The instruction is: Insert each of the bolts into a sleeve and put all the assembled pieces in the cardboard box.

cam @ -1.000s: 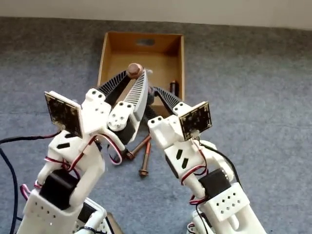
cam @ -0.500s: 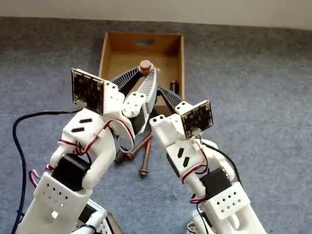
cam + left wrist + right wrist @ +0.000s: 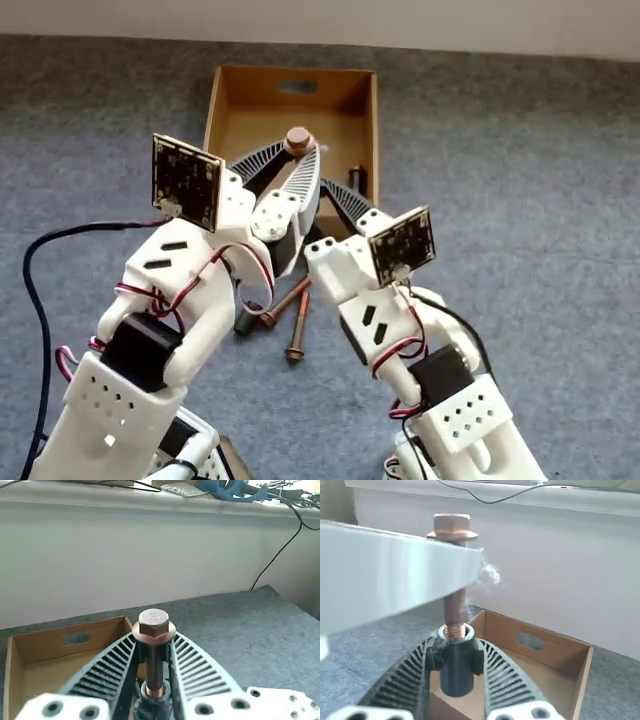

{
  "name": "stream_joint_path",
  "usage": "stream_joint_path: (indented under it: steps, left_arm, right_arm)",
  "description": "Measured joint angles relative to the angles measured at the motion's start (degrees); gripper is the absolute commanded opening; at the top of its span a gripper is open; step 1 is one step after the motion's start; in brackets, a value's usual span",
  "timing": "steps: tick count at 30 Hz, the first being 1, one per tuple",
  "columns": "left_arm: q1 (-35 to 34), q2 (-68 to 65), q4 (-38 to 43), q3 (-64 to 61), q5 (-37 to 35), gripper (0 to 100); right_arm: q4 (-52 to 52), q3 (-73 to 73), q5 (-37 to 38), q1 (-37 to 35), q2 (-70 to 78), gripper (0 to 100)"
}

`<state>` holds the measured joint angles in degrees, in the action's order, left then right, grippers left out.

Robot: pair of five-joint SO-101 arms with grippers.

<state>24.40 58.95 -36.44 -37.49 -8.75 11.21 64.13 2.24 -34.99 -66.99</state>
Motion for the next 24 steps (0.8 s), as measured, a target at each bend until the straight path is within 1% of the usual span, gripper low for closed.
stream_joint_path:
  steps: [3, 6, 17, 24]
  left_arm:
    - [0.1, 0.0, -1.3, 0.6, 2.4, 1]
    - [0.1, -0.2, -1.3, 0.7, 3.0, 1]
    - [0.1, -0.4, -1.3, 0.7, 3.0, 1]
    - [0.2, -4.3, -1.8, 1.1, 3.1, 1]
  right_arm:
    - [0.0, 0.0, 0.0, 0.0, 0.0, 0.6]
    - [0.0, 0.0, 0.0, 0.0, 0.0, 0.6]
    - [0.0, 0.0, 0.0, 0.0, 0.0, 0.6]
    - [0.0, 0.1, 0.0, 0.7, 0.0, 0.6]
